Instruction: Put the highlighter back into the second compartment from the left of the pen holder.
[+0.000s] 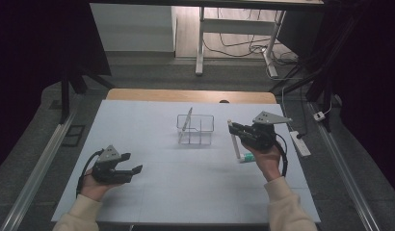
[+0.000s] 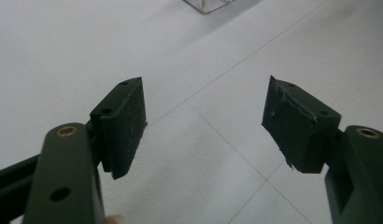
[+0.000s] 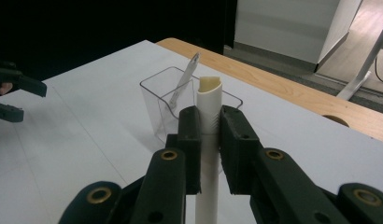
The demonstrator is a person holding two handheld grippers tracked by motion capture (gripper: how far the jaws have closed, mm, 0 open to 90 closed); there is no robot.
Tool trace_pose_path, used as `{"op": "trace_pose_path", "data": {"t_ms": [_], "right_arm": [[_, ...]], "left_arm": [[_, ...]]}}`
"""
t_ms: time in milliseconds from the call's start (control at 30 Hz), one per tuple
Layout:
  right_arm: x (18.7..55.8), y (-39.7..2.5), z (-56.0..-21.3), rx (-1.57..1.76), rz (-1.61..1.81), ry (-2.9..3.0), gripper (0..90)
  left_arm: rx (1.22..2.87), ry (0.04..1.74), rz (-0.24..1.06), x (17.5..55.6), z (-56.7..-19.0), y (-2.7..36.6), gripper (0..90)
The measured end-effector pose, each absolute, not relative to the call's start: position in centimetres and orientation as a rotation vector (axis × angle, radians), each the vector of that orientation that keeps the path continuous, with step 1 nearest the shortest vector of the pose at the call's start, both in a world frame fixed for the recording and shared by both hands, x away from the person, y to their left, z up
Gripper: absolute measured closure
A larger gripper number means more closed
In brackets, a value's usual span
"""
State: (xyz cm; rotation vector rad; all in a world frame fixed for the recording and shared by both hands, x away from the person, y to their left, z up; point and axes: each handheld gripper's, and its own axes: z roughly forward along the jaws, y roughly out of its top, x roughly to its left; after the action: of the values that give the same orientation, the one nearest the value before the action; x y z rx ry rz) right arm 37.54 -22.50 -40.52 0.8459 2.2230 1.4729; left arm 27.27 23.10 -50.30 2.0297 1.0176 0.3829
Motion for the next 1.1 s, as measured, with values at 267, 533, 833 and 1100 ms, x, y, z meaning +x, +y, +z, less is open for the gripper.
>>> {"op": "trace_pose_path", "data": {"t_ms": [267,533,833,1100], "right_arm": [[38.2,-21.5,-39.9,0.829,1.485,2.212,78.2],[38.9,-20.5,-39.5,0.827,1.498,2.196,78.2],[39.7,-19.8,-39.0,0.824,1.510,2.179,78.2],[40.4,-19.2,-39.0,0.842,1.525,2.155,78.2]], "left_arm": [[2.035,1.017,0.379,27.3,-50.4,23.0,29.4],[2.039,1.014,0.375,27.3,-50.4,23.0,28.8],[2.044,1.012,0.372,27.3,-50.4,23.0,28.6],[2.049,1.010,0.369,27.4,-50.5,22.9,28.4]]}}
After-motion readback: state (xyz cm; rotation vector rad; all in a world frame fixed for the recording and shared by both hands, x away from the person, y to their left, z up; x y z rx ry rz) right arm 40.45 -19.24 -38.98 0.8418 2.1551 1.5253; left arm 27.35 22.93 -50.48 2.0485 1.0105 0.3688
